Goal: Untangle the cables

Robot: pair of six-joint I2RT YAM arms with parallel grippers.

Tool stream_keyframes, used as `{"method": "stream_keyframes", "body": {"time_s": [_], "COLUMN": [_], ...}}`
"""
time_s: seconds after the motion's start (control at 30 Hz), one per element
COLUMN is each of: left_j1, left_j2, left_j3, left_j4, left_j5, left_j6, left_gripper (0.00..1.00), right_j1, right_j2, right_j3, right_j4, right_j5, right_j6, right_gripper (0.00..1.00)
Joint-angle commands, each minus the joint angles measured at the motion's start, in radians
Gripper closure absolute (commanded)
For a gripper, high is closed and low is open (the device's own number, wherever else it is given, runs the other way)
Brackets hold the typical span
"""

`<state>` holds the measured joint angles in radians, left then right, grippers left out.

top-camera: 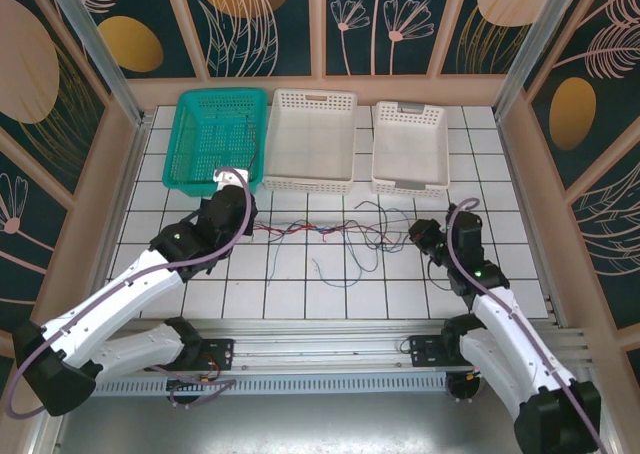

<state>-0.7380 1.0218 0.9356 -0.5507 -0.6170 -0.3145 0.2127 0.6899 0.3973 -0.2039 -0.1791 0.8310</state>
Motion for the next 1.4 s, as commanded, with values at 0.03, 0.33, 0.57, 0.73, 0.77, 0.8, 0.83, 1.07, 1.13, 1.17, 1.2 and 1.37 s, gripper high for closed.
{"method": "stream_keyframes", "body": {"time_s": [0.03,0.33,0.57,0.73,0.77,0.8,0.83,1.07,1.13,1.17,1.2,1.37], "left_j1": [0.024,0.034,0.043,0.049,0.051,0.051,0.055,0.058,0.057,0.057,0.058,0.057], "left_j2": [-0.024,-0.016,-0.014,-0.012,-0.011,-0.008,-0.004,0.015,0.015,0.017,0.021,0.045], "left_j3": [-0.018,-0.093,-0.104,-0.108,-0.109,-0.110,-0.112,-0.111,-0.113,-0.116,-0.116,-0.118], "left_j4": [-0.027,0.016,0.017,0.018,0.016,0.017,0.017,0.019,0.023,0.024,0.027,0.039], "left_j5": [-0.083,-0.082,-0.103,-0.106,-0.104,-0.096,-0.092,-0.069,-0.058,-0.052,-0.042,0.034], "left_j6": [0.033,0.028,0.028,0.025,0.025,0.025,0.028,0.023,0.023,0.022,0.022,0.016], "left_gripper": [1.00,1.00,1.00,1.00,1.00,1.00,1.00,1.00,1.00,1.00,1.00,1.00], "right_j1": [-0.109,-0.261,-0.297,-0.297,-0.298,-0.297,-0.297,-0.294,-0.294,-0.295,-0.294,-0.294], "right_j2": [-0.060,-0.100,-0.090,-0.052,-0.046,-0.038,-0.032,0.009,0.023,0.034,0.045,0.110], "right_j3": [0.070,0.309,0.559,0.746,0.775,0.807,0.838,0.940,0.960,0.970,0.976,1.026], "right_j4": [-0.160,-0.359,-0.473,-0.554,-0.568,-0.581,-0.596,-0.616,-0.607,-0.599,-0.585,-0.533], "right_j5": [-0.051,-0.068,-0.014,-0.022,-0.020,-0.018,-0.008,-0.081,-0.110,-0.133,-0.163,-0.261], "right_j6": [-0.086,-0.198,-0.254,-0.293,-0.300,-0.309,-0.317,-0.317,-0.317,-0.312,-0.306,-0.291], "right_gripper": [1.00,1.00,1.00,1.00,1.00,1.00,1.00,1.00,1.00,1.00,1.00,1.00]}}
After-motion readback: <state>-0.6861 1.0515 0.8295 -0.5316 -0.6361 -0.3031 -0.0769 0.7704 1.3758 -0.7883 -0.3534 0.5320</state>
